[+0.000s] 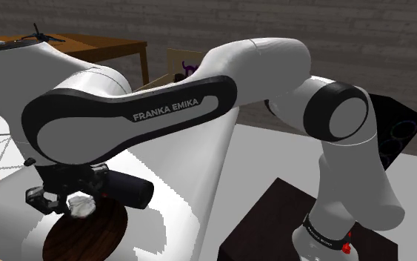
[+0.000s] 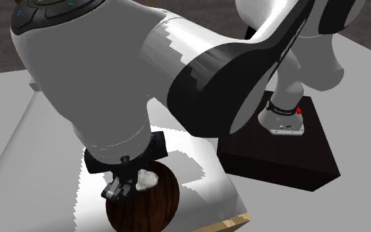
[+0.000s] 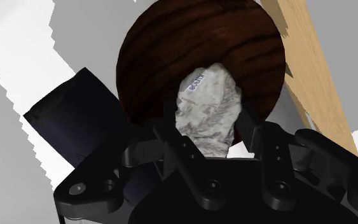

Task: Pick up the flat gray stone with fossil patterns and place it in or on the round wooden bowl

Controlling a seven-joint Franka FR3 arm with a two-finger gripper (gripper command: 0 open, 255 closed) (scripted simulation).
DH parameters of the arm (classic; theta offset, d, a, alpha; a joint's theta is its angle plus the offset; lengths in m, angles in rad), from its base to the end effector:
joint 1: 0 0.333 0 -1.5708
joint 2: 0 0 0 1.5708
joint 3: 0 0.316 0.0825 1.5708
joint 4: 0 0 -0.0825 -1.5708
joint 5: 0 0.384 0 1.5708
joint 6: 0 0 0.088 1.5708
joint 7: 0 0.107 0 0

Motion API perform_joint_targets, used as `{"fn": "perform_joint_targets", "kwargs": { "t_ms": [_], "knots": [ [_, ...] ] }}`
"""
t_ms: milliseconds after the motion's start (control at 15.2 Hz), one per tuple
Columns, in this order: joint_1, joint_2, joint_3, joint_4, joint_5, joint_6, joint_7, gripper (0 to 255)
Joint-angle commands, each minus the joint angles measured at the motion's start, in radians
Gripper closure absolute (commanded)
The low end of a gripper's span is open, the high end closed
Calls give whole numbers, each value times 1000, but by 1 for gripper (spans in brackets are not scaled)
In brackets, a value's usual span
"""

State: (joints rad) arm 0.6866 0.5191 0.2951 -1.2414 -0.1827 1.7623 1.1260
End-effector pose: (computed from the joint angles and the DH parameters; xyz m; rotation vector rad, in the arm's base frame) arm 0.4446 0.5508 0.4791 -3.1302 0.2353 -0.0655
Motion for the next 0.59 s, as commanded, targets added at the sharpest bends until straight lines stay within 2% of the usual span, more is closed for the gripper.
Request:
{"fn": "perform_joint_targets", "kwargs": {
  "t_ms": [0, 528],
  "knots": [
    [10, 13, 1, -2, -4, 14, 13, 255],
    [2, 19, -2, -101, -9, 117, 22, 255]
  ]
}}
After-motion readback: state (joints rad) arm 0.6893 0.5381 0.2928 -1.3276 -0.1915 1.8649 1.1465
